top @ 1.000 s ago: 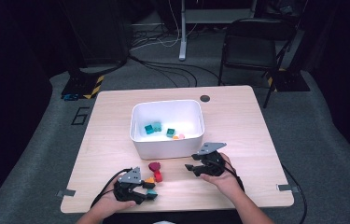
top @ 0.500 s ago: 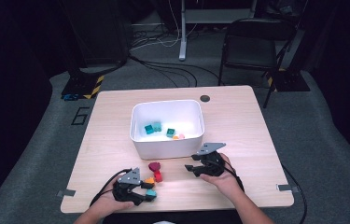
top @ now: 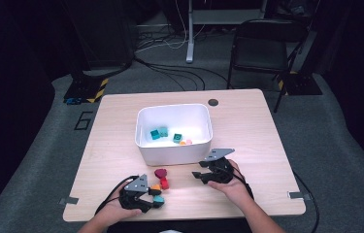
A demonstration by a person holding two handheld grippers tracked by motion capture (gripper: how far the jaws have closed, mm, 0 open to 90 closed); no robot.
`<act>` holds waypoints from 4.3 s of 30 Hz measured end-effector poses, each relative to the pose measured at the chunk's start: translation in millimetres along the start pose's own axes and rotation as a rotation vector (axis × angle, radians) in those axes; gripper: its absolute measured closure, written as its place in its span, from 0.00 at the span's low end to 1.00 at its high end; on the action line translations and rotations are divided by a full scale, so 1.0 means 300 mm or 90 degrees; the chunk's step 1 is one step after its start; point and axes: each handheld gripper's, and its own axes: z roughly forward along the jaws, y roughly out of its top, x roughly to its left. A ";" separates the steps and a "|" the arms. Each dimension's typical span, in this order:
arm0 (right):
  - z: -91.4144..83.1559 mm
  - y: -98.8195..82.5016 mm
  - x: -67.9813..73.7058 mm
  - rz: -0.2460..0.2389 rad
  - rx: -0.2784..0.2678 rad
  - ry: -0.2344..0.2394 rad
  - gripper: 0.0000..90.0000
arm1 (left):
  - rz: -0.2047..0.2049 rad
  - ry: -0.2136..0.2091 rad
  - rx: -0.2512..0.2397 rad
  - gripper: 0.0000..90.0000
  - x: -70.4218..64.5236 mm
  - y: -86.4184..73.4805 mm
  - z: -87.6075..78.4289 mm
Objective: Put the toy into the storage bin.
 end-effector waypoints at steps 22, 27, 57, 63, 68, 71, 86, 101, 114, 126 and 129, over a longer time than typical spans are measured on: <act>-0.002 -0.012 -0.015 0.005 -0.002 0.001 0.52 | -0.028 0.002 -0.020 0.61 0.006 0.037 -0.013; -0.005 -0.015 -0.017 0.010 -0.002 0.001 0.52 | -0.051 0.011 -0.043 0.61 0.020 0.053 -0.045; 0.005 -0.025 -0.031 0.016 0.007 0.001 0.52 | -0.086 0.080 -0.096 0.61 0.099 0.142 -0.227; 0.005 -0.026 -0.033 0.015 0.008 -0.002 0.52 | -0.092 0.091 -0.101 0.61 0.111 0.179 -0.277; 0.004 -0.026 -0.034 0.016 0.008 -0.002 0.52 | -0.097 0.095 -0.110 0.61 0.119 0.212 -0.315; 0.004 -0.026 -0.035 0.015 0.007 -0.002 0.52 | -0.097 0.096 -0.116 0.61 0.123 0.233 -0.334; 0.007 -0.028 -0.039 0.013 0.012 -0.004 0.52 | -0.096 0.114 -0.118 0.61 0.160 0.327 -0.412; 0.011 -0.032 -0.045 0.011 0.016 -0.004 0.52 | -0.103 0.148 -0.135 0.61 0.236 0.402 -0.451; 0.016 -0.033 -0.045 0.011 0.020 -0.003 0.52 | -0.120 0.155 -0.139 0.61 0.308 0.466 -0.409; 0.020 -0.035 -0.047 0.011 0.020 -0.001 0.52 | -0.140 0.155 -0.130 0.61 0.382 0.529 -0.326; 0.018 -0.038 -0.047 0.018 0.021 -0.001 0.52 | -0.137 0.154 -0.129 0.61 0.394 0.543 -0.314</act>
